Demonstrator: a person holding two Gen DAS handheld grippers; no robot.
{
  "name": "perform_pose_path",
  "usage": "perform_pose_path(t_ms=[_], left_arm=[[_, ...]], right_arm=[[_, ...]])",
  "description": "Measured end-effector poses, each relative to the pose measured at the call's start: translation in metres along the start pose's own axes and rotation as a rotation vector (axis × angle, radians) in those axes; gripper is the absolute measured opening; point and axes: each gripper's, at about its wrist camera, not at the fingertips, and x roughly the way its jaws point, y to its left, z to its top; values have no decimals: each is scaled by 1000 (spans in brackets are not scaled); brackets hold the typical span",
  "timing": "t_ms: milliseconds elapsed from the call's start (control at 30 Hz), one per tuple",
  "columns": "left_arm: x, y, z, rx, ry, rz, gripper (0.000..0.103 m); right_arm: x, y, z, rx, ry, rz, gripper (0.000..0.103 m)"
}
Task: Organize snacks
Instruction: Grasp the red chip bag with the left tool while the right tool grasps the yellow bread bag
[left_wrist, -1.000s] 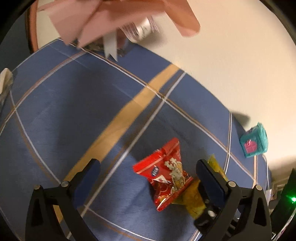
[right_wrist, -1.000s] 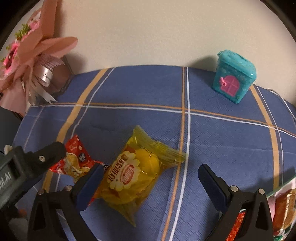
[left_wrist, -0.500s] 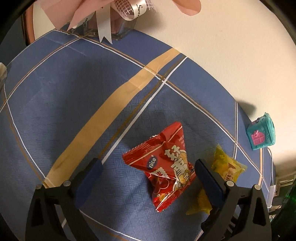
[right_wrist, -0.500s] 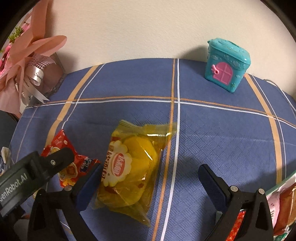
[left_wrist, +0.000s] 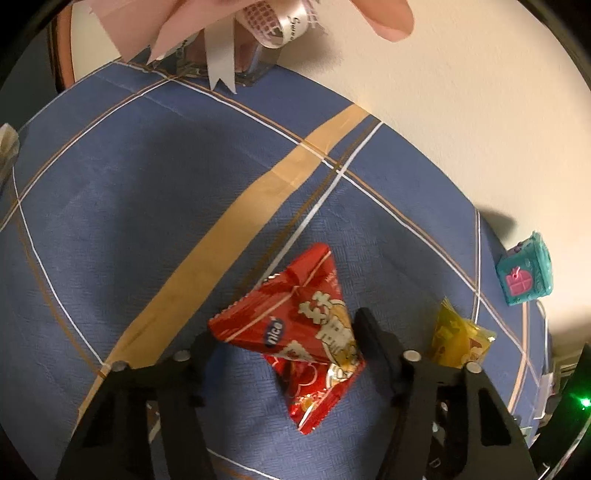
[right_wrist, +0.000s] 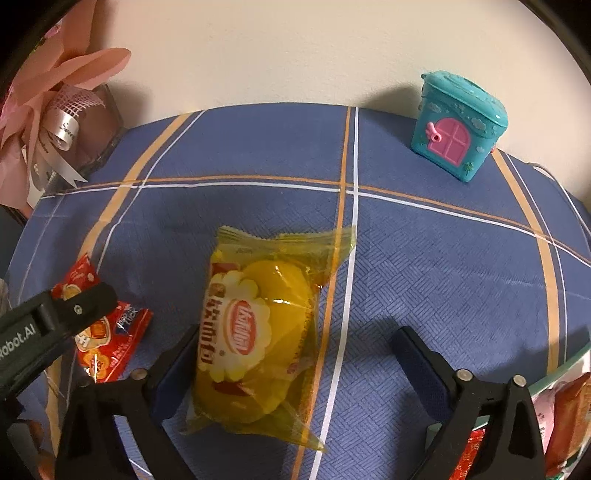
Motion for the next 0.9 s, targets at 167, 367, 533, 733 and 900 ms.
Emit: perform_pose_path(t_ms=[167,367,533,733,900], left_arm=[[-2,6,0,-13,1,-18,58],[-6,9,-4,-23,11,-24,57],[-9,12,-9,-29,31,-17,56],[-22,20,-24,-46,70,-5,56],[-40,23,-37,-78,97,-26,56]], right_arm=[[-2,0,2,-6,-1,19,88],[-9,-4,-1,0,8,10,68],[-21,-10,-8,0,25,10,52],[-43,-18,-25,15,42,14,46],[-68,-21,-43,20,36,22,46]])
